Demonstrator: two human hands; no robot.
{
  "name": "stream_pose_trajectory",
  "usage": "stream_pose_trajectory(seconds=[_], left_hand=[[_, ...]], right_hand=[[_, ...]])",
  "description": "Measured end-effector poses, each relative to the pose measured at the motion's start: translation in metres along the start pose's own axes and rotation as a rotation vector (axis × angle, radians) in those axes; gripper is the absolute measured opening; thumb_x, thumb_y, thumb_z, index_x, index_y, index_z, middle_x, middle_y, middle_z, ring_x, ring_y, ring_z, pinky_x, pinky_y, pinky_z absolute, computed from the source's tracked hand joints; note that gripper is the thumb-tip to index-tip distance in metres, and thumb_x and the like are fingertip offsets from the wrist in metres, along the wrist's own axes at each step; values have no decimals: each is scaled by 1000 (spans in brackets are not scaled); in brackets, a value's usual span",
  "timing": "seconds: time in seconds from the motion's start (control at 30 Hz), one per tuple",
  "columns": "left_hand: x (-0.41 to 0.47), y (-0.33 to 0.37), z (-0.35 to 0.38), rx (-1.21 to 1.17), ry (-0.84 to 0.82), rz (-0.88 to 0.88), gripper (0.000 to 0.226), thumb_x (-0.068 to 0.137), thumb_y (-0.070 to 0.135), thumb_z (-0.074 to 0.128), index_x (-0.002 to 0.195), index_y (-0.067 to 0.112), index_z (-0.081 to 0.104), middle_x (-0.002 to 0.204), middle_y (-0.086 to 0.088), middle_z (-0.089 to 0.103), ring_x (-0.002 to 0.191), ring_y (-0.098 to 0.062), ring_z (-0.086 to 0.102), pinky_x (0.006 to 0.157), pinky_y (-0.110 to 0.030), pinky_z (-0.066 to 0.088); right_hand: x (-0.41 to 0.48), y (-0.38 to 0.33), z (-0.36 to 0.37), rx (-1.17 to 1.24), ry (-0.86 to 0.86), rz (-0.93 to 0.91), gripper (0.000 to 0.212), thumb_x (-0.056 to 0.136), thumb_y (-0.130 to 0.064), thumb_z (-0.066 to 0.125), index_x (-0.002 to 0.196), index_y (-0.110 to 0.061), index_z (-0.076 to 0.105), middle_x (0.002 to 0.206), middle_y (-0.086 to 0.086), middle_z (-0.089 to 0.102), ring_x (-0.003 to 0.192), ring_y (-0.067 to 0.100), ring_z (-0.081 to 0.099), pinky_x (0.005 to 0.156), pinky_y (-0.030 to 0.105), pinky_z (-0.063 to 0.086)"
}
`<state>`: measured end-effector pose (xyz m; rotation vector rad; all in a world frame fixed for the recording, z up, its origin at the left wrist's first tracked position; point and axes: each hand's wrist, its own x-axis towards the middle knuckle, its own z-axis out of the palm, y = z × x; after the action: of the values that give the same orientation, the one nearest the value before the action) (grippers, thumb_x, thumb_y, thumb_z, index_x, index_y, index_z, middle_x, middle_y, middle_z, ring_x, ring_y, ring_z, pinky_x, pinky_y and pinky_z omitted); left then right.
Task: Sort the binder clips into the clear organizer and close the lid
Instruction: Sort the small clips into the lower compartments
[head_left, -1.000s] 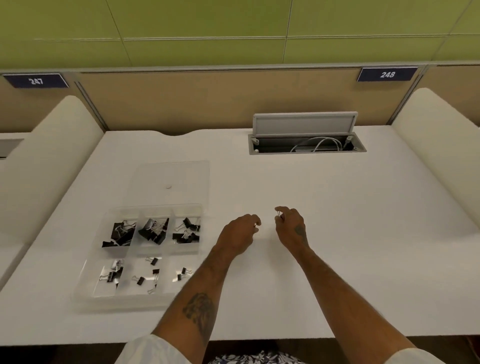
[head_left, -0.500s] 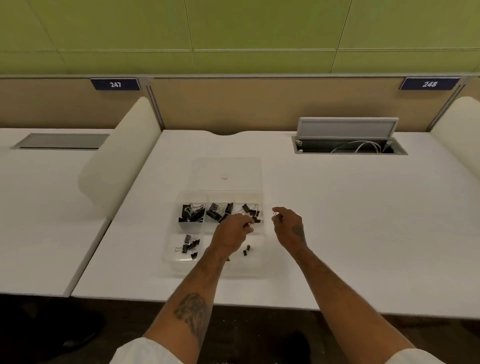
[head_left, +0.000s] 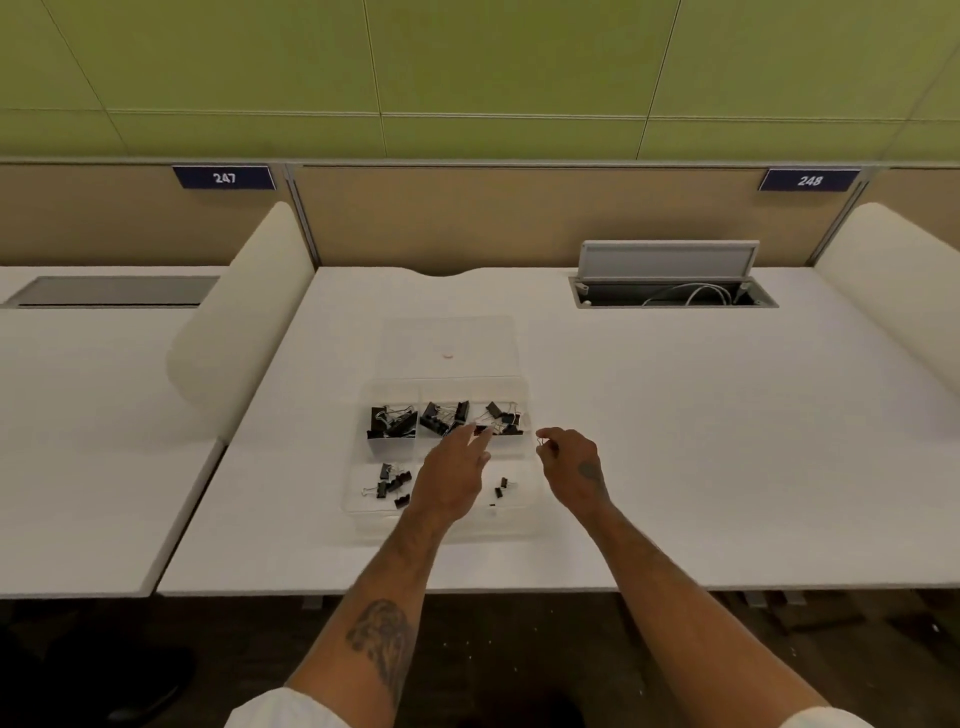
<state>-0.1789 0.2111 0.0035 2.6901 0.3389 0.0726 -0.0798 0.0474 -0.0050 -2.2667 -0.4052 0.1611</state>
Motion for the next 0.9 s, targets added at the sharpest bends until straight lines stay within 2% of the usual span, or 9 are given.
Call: stream_pose_trajectory(seconds=[0.17,0.3,0.37,0.4,0.47,0.53,0.6,0.73,0.9], left_hand=[[-10,-11,-1,281,-19,-26,61,101,52,16,154,27,1,162,-6,-7,149,-23,-12,118,-51,1],[-13,-17,-2,379,-13,-34,86,76,67,-25,151,30,-11,161,-9,-14,147,-27,-18,115,-54,-7],[-13,-20,-3,381,-4,-48,93,68,67,-38,150,30,-14,161,-9,-15,147,-28,-19,114,-55,-7],[-14,-21,-4,378,1,-55,94,66,67,-40,149,31,-15,161,-9,-15,147,-27,-19,114,-55,-7],[-16,-22,-7,375,-2,-67,95,64,67,-41,149,30,-17,161,-8,-15,147,-27,-19,114,-55,-8],[-18,-23,-9,370,2,-69,97,65,68,-40,150,31,-14,161,-8,-15,147,-27,-19,114,-56,-8],[-20,-24,-11,369,8,-70,97,64,68,-40,150,31,-14,161,-8,-15,147,-27,-18,115,-57,-6],[-22,-29,-12,361,7,-76,96,63,69,-40,149,34,-16,160,-7,-18,147,-26,-19,115,-56,-7],[-23,-38,-11,366,-6,-78,91,69,71,-32,151,34,-14,160,-6,-19,147,-25,-20,114,-55,-10]], right_hand=[[-8,-4,7,-77,-77,-34,28,94,-17,52,118,-19,68,107,6,63,98,20,61,83,25,45],[-15,-12,8,-54,-122,-45,27,94,-18,52,116,-20,67,102,3,67,89,16,64,84,28,50],[-15,-14,10,-30,-141,-48,29,93,-19,53,119,-20,66,98,3,69,84,16,66,85,33,53],[-16,-15,10,-40,-153,-56,32,93,-20,53,123,-20,63,103,4,69,89,17,66,89,36,53],[-16,-14,11,-138,-180,-88,44,96,-27,50,141,-24,48,135,5,55,116,21,58,102,38,45],[-17,-14,10,-261,-197,-120,55,101,-35,43,152,-26,26,159,4,23,135,24,42,107,40,38],[-19,-13,12,-372,-200,-158,61,102,-43,36,155,-26,12,164,7,1,145,26,26,108,44,37],[-22,-9,16,-528,-241,-159,69,100,-56,28,155,-28,-2,161,12,-16,150,32,-2,115,52,24],[-27,-8,18,-602,-258,-148,74,93,-66,12,154,-29,-6,160,12,-20,149,32,-10,117,55,10]])
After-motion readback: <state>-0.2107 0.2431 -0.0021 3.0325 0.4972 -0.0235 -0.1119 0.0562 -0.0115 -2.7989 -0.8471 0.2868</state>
